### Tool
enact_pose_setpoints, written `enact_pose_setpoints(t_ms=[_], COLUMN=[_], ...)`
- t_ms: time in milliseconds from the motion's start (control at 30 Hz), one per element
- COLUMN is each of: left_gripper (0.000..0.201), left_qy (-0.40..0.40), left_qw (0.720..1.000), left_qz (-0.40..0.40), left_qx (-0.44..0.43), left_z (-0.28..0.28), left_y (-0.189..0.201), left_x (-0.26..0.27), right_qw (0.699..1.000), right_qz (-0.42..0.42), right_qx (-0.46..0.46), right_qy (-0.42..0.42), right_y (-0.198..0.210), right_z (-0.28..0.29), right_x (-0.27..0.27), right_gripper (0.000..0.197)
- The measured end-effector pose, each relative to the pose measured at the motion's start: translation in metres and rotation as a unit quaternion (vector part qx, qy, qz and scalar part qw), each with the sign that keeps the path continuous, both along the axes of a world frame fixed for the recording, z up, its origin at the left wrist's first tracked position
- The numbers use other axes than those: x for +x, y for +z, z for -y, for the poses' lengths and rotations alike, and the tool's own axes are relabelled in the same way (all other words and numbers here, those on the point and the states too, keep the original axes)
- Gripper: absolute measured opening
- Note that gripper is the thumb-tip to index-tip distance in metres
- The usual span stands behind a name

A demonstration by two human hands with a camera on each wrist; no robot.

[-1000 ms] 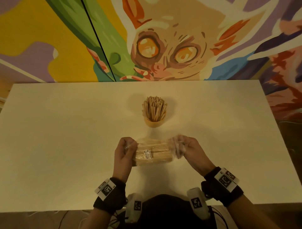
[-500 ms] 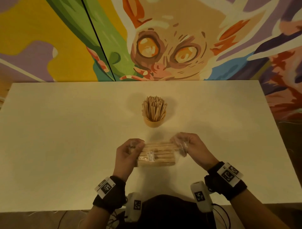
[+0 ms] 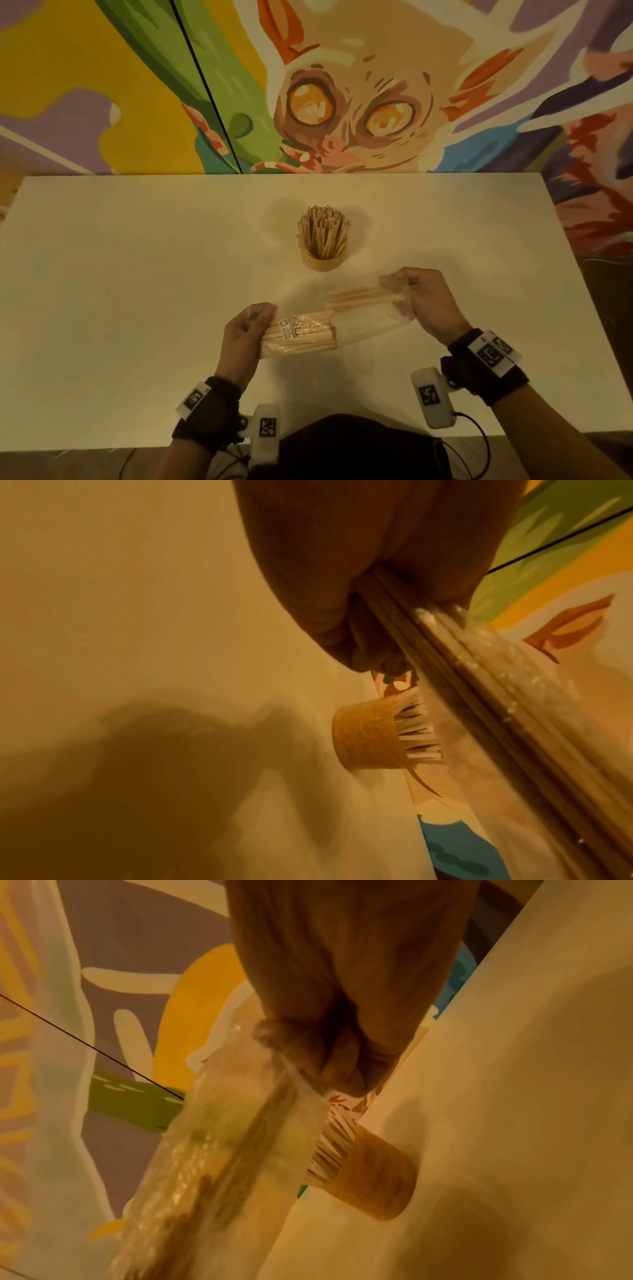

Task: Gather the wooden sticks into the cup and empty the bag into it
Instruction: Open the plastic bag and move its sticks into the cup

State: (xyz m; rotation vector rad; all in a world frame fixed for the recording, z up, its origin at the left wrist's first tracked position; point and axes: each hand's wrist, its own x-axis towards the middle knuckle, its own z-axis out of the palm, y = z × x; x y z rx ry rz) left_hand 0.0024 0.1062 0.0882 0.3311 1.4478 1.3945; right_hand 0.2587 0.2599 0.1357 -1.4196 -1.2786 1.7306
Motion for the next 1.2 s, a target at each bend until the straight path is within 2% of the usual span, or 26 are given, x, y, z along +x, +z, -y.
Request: enact_pose_setpoints(t_ms=[67, 100, 200, 233, 367, 467, 567, 733, 1000, 1100, 1200], left_gripper=[0.05, 0.048, 0.023, 0.021, 0.023, 0.031, 0.035, 0.035, 0.024, 0.027, 0.03], left_qy=[0.005, 0.009, 0.028, 0.031, 0.036, -0.007, -0.05, 0.017, 0.066, 0.099, 0.141], left_qw=[1.0, 1.0, 0.997, 0.996, 0.993, 0.991, 0.989, 0.989, 0.989, 0.986, 0.979], left_qz=[0.019, 0.025, 0.062, 0.075, 0.104, 0.112, 0.106, 0.103, 0.103, 0.107, 0.111], left_qx=[-0.005, -0.008, -0.017, -0.023, -0.041, -0.076, -0.095, -0.101, -0.087, -0.083, -0.095], left_z=[0.002, 0.002, 0.002, 0.002, -0.001, -0.001, -0.001, 0.0, 0.023, 0.034, 0.044], left_y=[-0.004, -0.006, -0.01, -0.011, -0.014, -0.017, -0.016, -0.021, -0.025, -0.027, -0.029], left_x=[-0.001, -0.001, 0.0, 0.001, 0.005, 0.013, 0.027, 0.017, -0.023, -0.035, -0.043], right_qw=[1.0, 1.0, 1.0, 1.0, 0.999, 0.998, 0.996, 0.999, 0.996, 0.998, 0.999], right_qz=[-0.004, -0.008, -0.001, 0.004, -0.012, -0.04, -0.037, -0.007, -0.038, -0.013, 0.042], right_qx=[0.005, 0.007, 0.008, 0.005, -0.015, -0.038, -0.039, -0.014, -0.081, -0.054, 0.002], right_qy=[0.008, 0.008, 0.001, 0.005, 0.026, 0.037, 0.066, 0.044, -0.03, -0.03, 0.01], right_y=[0.002, 0.005, 0.011, 0.013, 0.025, 0.036, 0.041, 0.046, 0.023, 0.015, 0.013], right_z=[-0.002, -0.004, -0.014, -0.017, -0.026, -0.027, -0.025, -0.044, -0.076, -0.093, -0.114], right_x=[0.0, 0.001, 0.005, 0.006, 0.005, -0.002, -0.013, -0.004, 0.01, -0.003, -0.028], right_gripper=[0.035, 0.036, 0.036, 0.034, 0.022, 0.033, 0.03, 0.02, 0.019, 0.019, 0.021])
